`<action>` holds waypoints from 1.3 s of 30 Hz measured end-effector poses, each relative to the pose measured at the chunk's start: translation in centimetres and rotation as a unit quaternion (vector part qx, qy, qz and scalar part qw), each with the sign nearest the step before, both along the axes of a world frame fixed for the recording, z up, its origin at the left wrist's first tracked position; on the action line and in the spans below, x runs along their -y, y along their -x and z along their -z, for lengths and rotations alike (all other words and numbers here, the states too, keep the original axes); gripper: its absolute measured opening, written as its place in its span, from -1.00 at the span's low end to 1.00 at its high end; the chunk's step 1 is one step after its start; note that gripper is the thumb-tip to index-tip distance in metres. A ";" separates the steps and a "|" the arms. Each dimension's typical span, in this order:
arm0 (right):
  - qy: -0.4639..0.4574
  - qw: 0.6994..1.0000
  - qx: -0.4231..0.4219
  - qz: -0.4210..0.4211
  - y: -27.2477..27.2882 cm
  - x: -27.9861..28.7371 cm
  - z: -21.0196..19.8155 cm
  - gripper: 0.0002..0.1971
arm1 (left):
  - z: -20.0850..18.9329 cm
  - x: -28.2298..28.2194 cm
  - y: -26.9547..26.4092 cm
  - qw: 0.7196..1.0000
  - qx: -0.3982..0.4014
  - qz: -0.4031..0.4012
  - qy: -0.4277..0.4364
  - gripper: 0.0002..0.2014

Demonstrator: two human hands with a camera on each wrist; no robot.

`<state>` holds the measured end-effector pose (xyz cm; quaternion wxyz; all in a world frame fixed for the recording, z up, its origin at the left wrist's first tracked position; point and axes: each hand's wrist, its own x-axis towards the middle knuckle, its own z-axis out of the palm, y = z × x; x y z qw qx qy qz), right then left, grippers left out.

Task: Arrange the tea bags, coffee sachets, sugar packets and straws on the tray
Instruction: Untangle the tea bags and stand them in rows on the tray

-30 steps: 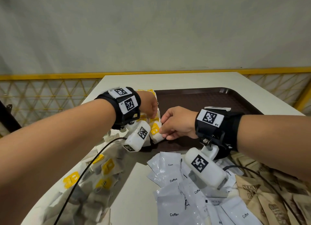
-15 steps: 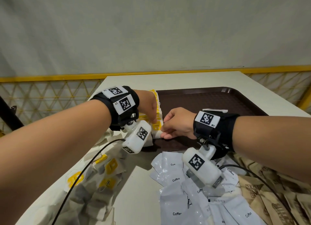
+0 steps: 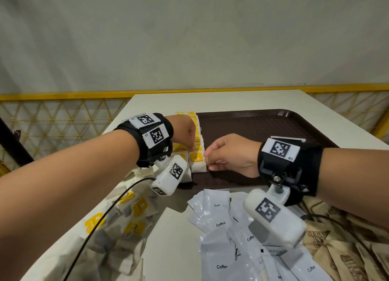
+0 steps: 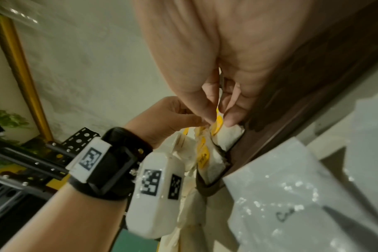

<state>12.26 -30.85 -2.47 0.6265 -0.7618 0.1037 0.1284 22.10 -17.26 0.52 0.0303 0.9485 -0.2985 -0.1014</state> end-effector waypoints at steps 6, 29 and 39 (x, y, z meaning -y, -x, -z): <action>0.038 0.999 0.005 0.037 -0.3 -1.0 0.9 -0.59 | -0.8 -1.3 -0.7 0.984 0.036 -0.087 0.153 -0.77; 0.081 0.993 0.079 0.043 -3.6 -1.6 1.9 -0.41 | 0.4 -2.0 0.5 0.973 -0.039 -0.129 0.186 -0.55; 0.117 0.991 0.058 0.020 -2.0 -0.4 1.7 -0.81 | 0.6 -0.4 1.7 0.995 0.062 -0.066 0.048 -0.79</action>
